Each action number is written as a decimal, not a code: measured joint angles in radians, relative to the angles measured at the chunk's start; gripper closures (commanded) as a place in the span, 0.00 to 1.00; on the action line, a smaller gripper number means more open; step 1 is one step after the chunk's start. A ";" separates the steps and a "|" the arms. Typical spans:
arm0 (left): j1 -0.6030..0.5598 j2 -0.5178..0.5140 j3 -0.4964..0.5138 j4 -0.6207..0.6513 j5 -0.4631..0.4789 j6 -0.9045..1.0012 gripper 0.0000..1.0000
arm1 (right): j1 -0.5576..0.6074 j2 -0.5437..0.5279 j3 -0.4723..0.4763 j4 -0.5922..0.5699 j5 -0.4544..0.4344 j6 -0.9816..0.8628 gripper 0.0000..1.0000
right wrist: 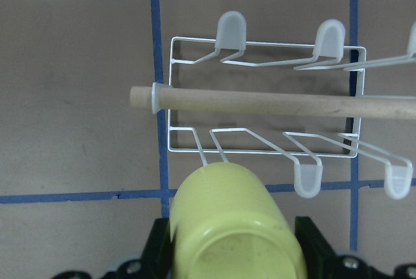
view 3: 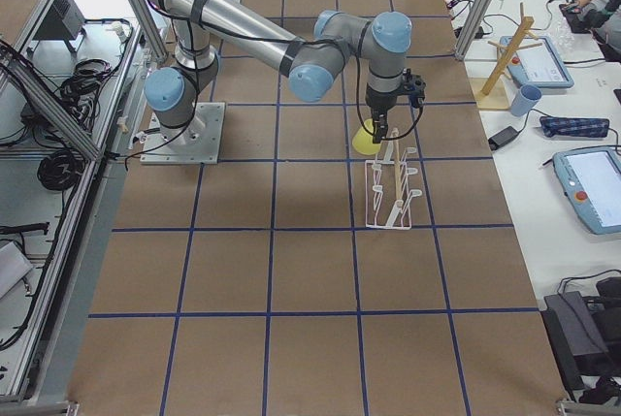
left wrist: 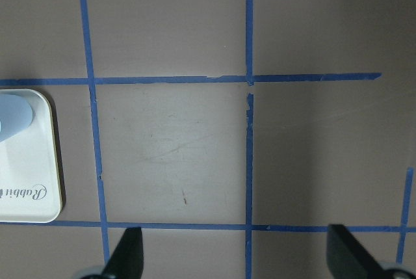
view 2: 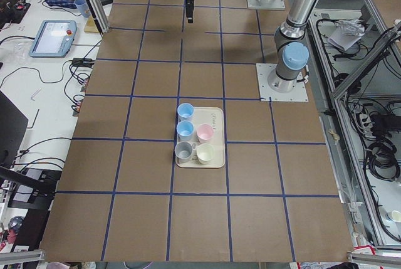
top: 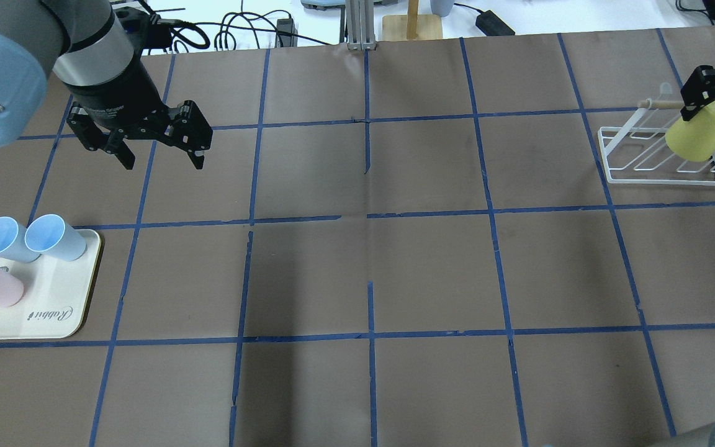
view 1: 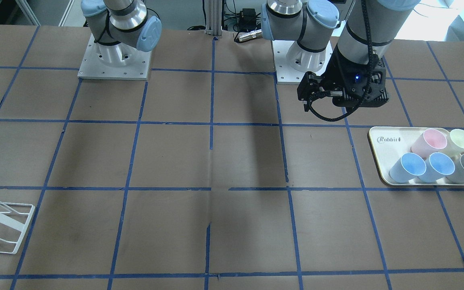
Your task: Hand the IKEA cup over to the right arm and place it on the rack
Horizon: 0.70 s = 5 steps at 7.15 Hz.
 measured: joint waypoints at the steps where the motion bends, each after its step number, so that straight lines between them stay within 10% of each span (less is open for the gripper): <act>1: 0.002 0.001 -0.001 -0.003 -0.010 0.002 0.00 | 0.000 0.004 0.004 -0.020 0.003 -0.002 0.75; 5: 0.003 0.002 -0.005 -0.009 -0.018 0.002 0.00 | 0.001 0.024 0.005 -0.055 0.011 -0.003 0.74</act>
